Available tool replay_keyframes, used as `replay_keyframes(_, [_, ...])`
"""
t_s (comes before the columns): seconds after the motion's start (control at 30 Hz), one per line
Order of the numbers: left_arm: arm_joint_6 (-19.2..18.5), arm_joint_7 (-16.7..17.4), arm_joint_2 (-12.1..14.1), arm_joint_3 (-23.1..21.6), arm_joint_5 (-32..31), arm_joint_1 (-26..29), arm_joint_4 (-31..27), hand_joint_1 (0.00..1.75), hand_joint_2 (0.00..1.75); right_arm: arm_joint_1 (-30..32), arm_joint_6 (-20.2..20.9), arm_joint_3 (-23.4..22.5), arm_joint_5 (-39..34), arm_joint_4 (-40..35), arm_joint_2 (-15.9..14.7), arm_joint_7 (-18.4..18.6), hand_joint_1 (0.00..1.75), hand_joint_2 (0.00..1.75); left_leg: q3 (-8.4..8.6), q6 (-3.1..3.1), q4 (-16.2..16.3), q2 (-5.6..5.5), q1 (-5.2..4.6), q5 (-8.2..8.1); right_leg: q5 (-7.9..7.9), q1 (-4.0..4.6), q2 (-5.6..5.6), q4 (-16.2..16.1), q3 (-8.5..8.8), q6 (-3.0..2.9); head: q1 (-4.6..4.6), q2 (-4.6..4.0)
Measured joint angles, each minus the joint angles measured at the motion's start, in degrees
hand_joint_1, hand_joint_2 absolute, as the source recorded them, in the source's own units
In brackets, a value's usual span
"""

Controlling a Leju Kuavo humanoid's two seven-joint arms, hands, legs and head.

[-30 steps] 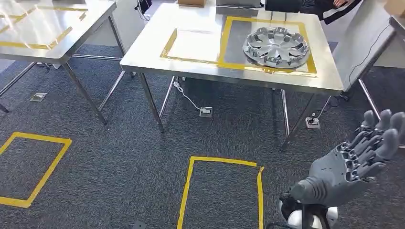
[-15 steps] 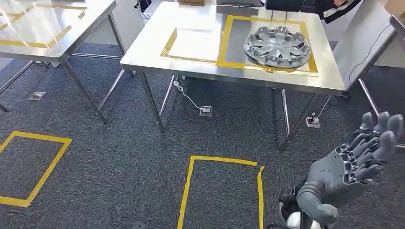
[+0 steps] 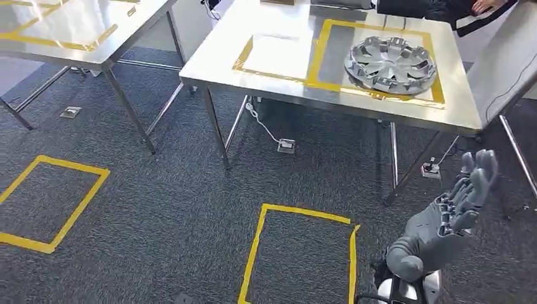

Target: Take the parts from the cabinet and place them on the table.

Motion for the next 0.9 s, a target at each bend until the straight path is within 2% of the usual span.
replay_keyframes(0.03, [0.0, 0.0, 0.0, 0.0, 0.0, 0.0, 0.0, 0.0, 0.0, 0.0, 0.0, -0.2, 0.1, 0.2, 0.2, 0.0, 0.0, 0.0, -0.34, -0.42, 0.4, -0.63, -0.33, -0.05, 0.59, -0.07, -0.07, -0.5, -0.19, -1.16, 0.2, 0.0])
replay_keyframes(0.07, [0.0, 0.1, 0.0, 0.0, 0.0, 0.0, 0.0, 0.0, 0.0, 0.0, 0.0, -0.6, 0.0, 1.1, 0.2, 0.1, 0.0, 0.0, -0.37, -0.76, 0.1, -0.77, -0.3, 0.38, 0.76, 0.11, -0.72, -0.3, -0.28, -1.65, -0.29, 0.0])
replay_keyframes(0.1, [0.0, 0.4, 0.0, 0.0, 0.0, 0.1, 0.0, 0.0, 0.0, -0.1, 0.1, -1.1, 0.3, 2.6, 0.2, 0.6, 0.0, 0.0, -0.28, -1.08, -0.4, -1.07, -0.16, 0.69, 0.95, 0.44, -1.01, -0.3, -0.32, -2.11, -0.43, 0.0])
replay_keyframes(0.13, [0.0, 0.7, 0.0, 0.0, -0.2, 0.3, 0.0, 0.0, 0.0, -0.9, 0.6, -1.8, 0.5, 5.7, 0.3, 1.8, 0.0, 0.0, -0.44, -1.71, -0.9, -1.49, 0.07, 1.23, 1.35, 0.54, -1.4, -0.3, -0.37, -2.75, -0.37, 0.0])
replay_keyframes(0.17, [0.0, 0.8, 0.0, 0.0, -0.4, 0.4, 0.0, 0.0, 0.0, -2.2, 1.1, -2.6, 0.2, 9.6, 0.3, 3.1, 0.0, 0.0, -0.61, -1.79, -0.7, -0.79, 0.19, 1.26, 1.95, 0.26, -2.14, -0.6, -0.6, -3.46, -0.57, 0.0])
replay_keyframes(0.2, [0.0, 1.1, 0.0, 0.0, -0.4, 0.4, 0.1, 0.0, 0.0, -3.2, 1.1, -3.9, -0.8, 14.9, 0.3, 3.8, 0.0, 0.0, -1.22, -1.56, 0.9, 1.16, 0.11, -0.33, 2.25, 0.33, -2.59, -0.7, -0.79, -3.85, -0.85, 0.0])
replay_keyframes(0.23, [0.0, 1.3, 0.0, 0.0, -0.4, 0.3, 0.1, 0.0, 0.0, -4.5, 1.0, -5.3, -2.0, 20.8, 0.3, 3.5, 0.0, 0.0, -2.54, -1.52, 4.2, 2.43, 0.08, -2.89, 2.44, 0.43, -3.22, -0.7, -1.06, -4.11, -1.2, 0.0])
replay_keyframes(0.27, [0.0, 1.6, 0.0, 0.0, -0.4, 0.2, 0.1, 0.0, 0.0, -6.1, 1.1, -6.8, -3.1, 27.7, 0.3, 3.3, 0.0, 0.0, -4.18, -1.6, 8.5, 3.01, 0.08, -5.66, 2.66, 0.54, -3.84, -0.7, -1.28, -4.24, -1.22, 0.0])
replay_keyframes(0.3, [-0.1, 2.4, 0.0, 0.0, -0.4, 0.2, 0.1, 0.0, 0.0, -7.4, 1.1, -8.7, -4.4, 35.7, 0.3, 2.8, 0.0, 0.0, -5.9, -1.71, 13.2, 3.17, 0.07, -8.01, 2.76, 0.65, -4.73, -0.6, -1.55, -4.23, -1.38, 0.0])
replay_keyframes(0.33, [-0.1, 2.9, 0.0, 0.0, -0.4, 0.4, 0.1, 0.0, 0.0, -8.8, 0.6, -10.5, -4.8, 43.7, 0.3, 1.7, 0.0, 0.0, -6.87, -1.79, 16.7, 3.32, 0.09, -9.42, 2.86, 0.79, -5.73, -0.6, -1.8, -4.17, -1.4, 0.0])
replay_keyframes(0.37, [-0.1, 3.4, 0.1, 0.0, -0.3, 0.7, 0.2, 0.0, 0.0, -10.1, 0.4, -12.3, -4.0, 51.5, 0.3, 1.7, 0.0, 0.0, -6.46, -1.79, 17.1, 3.45, 0.09, -9.42, 2.9, 0.84, -6.57, -0.6, -1.94, -4.11, -1.4, 0.0])
replay_keyframes(0.4, [-0.1, 3.7, 0.2, 0.0, -0.1, 1.1, 0.2, 0.0, 0.0, -11.3, 0.3, -13.8, -2.8, 57.2, 0.3, 2.6, 0.0, 0.0, -4.67, -1.64, 15.1, 3.64, 0.07, -8.44, 2.9, 0.9, -7.42, -0.5, -1.98, -4.06, -1.4, 0.0])
replay_keyframes(0.43, [-0.1, 4.1, 0.3, 0.0, 0.2, 1.5, 0.2, 0.0, 0.0, -12.5, 0.2, -15.4, -1.4, 62.9, 0.3, 4.3, 0.0, 0.0, -1.84, -1.43, 11.2, 4.1, 0.05, -6.96, 2.85, 0.91, -8.18, -0.5, -1.93, -3.98, -1.4, 0.0])
replay_keyframes(0.47, [-0.1, 4.7, 0.6, 0.0, 0.2, 1.7, 0.2, 0.0, 0.0, -13.7, 0.3, -17.0, -0.1, 69.4, 0.3, 7.3, 0.0, 0.0, 1.4, -1.13, 6.3, 5.26, -0.09, -5.54, 2.75, 0.91, -8.88, -0.5, -1.87, -3.81, -1.42, 0.0])
replay_keyframes(0.5, [-0.1, 5.2, 0.7, 0.0, 0.2, 1.9, 0.2, 0.0, 0.0, -14.6, 0.6, -18.3, 0.6, 74.4, 0.3, 10.6, 0.0, 0.0, 4.0, -0.77, 1.8, 7.92, -0.45, -5.75, 2.59, 1.01, -9.65, -0.4, -1.65, -3.49, -1.44, 0.0])
replay_keyframes(0.53, [-0.1, 5.7, 0.9, 0.0, 0.2, 2.0, 0.2, 0.0, 0.0, -14.7, 1.2, -19.7, 1.0, 78.8, 0.3, 14.1, 0.0, 0.0, 4.41, -0.34, 1.4, 8.25, -0.7, -5.7, 2.3, 1.32, -10.45, -0.4, -1.7, -2.96, -1.35, 0.0])
replay_keyframes(0.57, [-0.1, 6.2, 1.1, 0.0, 0.2, 2.3, 0.2, 0.0, 0.0, -14.6, 1.8, -20.8, 1.6, 82.6, 0.2, 16.5, 0.0, 0.0, 4.27, -0.04, 1.5, 7.33, -0.89, -5.64, 2.38, 1.08, -10.83, -0.6, -1.39, -2.5, -1.05, 0.0])
replay_keyframes(0.63, [0.0, 6.8, 1.5, 0.0, 0.0, 3.1, 0.2, 0.0, 0.0, -14.5, 2.8, -21.7, 2.3, 87.8, 0.4, 19.8, 0.0, 0.0, 4.05, 0.45, 1.4, 6.37, -1.36, -5.71, 2.46, 0.99, -11.77, -1.0, -0.97, -1.85, -1.07, 0.0])
replay_keyframes(0.67, [0.0, 7.1, 1.6, 0.0, -0.3, 3.3, 0.3, 0.0, 0.0, -14.4, 3.1, -21.9, 2.6, 89.9, 0.5, 21.2, 0.0, 0.0, 4.43, 0.98, 0.7, 5.8, -0.86, -5.37, 2.21, 0.86, -11.63, -1.1, -0.49, -1.35, -1.12, 0.0])
replay_keyframes(0.7, [0.0, 7.2, 1.7, 0.0, -0.5, 3.4, 0.3, 0.0, 0.0, -14.2, 3.3, -22.3, 2.9, 91.6, 0.5, 22.0, 0.0, 0.0, 4.63, 1.23, 0.3, 5.29, -0.67, -5.15, 1.46, 0.48, -8.22, -0.3, -0.63, -0.99, -0.85, 0.0])
replay_keyframes(0.73, [0.0, 7.5, 1.7, 0.0, -0.7, 3.1, 0.4, 0.0, 0.0, -14.1, 3.8, -22.6, 3.4, 93.5, 0.5, 23.4, 0.0, 0.0, 4.56, 1.66, 0.1, 4.83, -0.59, -4.93, -0.34, 0.31, -5.29, 2.4, -2.05, -0.83, -0.76, 0.0])
replay_keyframes(0.77, [0.0, 7.6, 1.7, 0.0, -0.8, 2.9, 0.4, 0.0, 0.0, -13.8, 4.2, -23.0, 3.7, 95.0, 0.5, 24.9, 0.0, 0.0, 4.45, 1.81, 0.1, 4.12, -0.59, -4.9, -2.46, 0.3, -3.98, 6.5, -4.12, -0.73, -0.66, 0.0])
replay_keyframes(0.8, [0.0, 7.8, 1.7, 0.0, -0.9, 2.8, 0.4, 0.0, 0.0, -13.1, 4.3, -23.2, 3.9, 96.3, 0.3, 26.1, 0.0, 0.0, 4.4, 1.91, 0.1, 3.2, -0.6, -4.87, -4.36, 0.31, -3.43, 11.3, -6.53, -0.6, -0.46, 0.0])
replay_keyframes(0.83, [0.0, 7.9, 1.7, 0.0, -1.1, 2.8, 0.4, 0.0, 0.0, -12.5, 4.4, -23.3, 4.2, 97.3, 0.2, 26.8, 0.0, 0.0, 4.37, 1.94, 0.1, 2.36, -0.63, -4.89, -5.28, 0.34, -3.27, 14.7, -8.41, -0.52, -0.42, 0.0])
replay_keyframes(0.87, [0.0, 8.1, 1.8, 0.0, -1.2, 2.9, 0.4, 0.0, 0.0, -12.1, 4.6, -23.4, 4.3, 98.3, 0.2, 27.5, 0.0, 0.0, 4.36, 1.92, 0.2, 1.53, -0.64, -4.88, -4.91, 0.34, -3.21, 16.0, -9.46, -0.46, -0.39, 0.0])
replay_keyframes(0.9, [0.0, 8.2, 1.9, 0.0, -1.4, 3.1, 0.5, 0.0, 0.0, -11.9, 4.8, -23.5, 4.4, 98.9, 0.2, 27.9, 0.0, 0.0, 4.35, 1.88, 0.3, 0.76, -0.62, -4.85, -3.16, 0.28, -3.14, 14.5, -9.08, -0.48, -0.39, 0.0])
